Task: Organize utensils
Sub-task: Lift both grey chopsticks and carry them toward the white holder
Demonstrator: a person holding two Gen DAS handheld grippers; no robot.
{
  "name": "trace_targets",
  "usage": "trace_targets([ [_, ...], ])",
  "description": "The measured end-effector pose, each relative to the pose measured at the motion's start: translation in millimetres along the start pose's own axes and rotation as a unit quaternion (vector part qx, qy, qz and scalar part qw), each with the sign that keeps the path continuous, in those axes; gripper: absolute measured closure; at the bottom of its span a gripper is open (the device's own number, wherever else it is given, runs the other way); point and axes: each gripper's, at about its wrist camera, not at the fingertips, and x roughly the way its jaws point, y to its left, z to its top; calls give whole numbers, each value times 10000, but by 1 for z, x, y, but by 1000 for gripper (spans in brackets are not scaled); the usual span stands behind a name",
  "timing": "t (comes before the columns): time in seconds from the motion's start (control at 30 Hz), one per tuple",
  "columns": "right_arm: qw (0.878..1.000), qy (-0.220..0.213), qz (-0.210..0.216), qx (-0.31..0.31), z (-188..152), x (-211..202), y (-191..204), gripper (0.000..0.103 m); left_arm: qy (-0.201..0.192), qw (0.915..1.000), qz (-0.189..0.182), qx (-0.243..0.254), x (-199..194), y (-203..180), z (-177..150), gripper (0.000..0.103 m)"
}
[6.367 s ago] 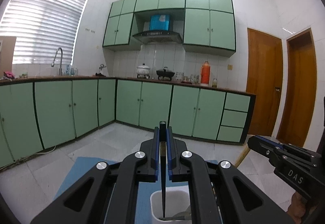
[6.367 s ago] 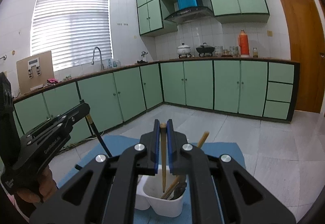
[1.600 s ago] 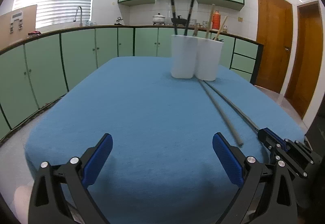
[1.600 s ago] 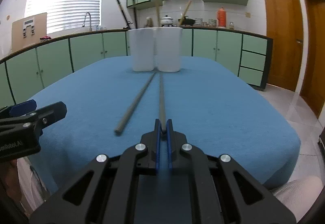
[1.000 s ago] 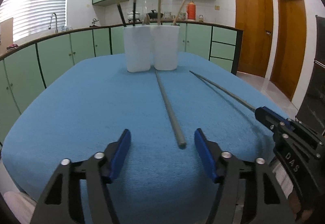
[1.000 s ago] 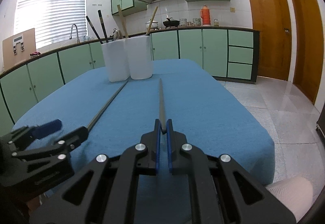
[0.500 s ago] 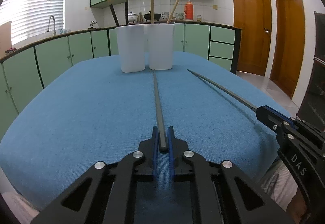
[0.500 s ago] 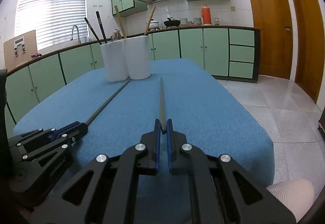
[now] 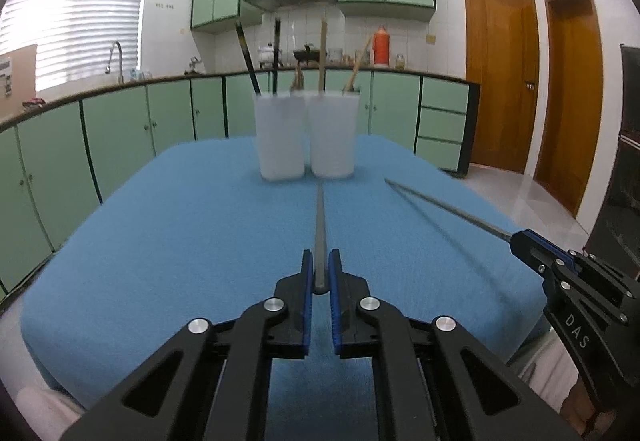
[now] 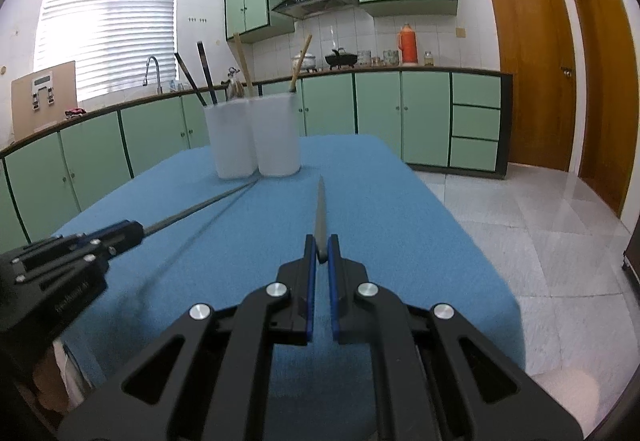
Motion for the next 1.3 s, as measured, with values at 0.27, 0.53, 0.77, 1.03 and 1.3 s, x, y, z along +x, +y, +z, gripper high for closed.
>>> trace_targets([
  [0.27,9992,-376,103,-97,38,-17,-1,98,-453,9990,-4,-60,-29,14,32,96],
  [0.53,9972,-679,246,-208,79,-30,0,98,-777,9969,32,-106,-47,25,69,96],
  [0.77,9962,-688,432,-318,107,-31,5,98,-963,9952,-35,-165,-58,30,91,96],
  [1.03,9950,-651,668,-352,135,-28,8,98,-1030,9941,-220,-253,-72,43,114,96],
  [1.3,9934,-678,875,-285,158,-25,10,98,-1014,9938,-308,-332,-73,55,132,96],
])
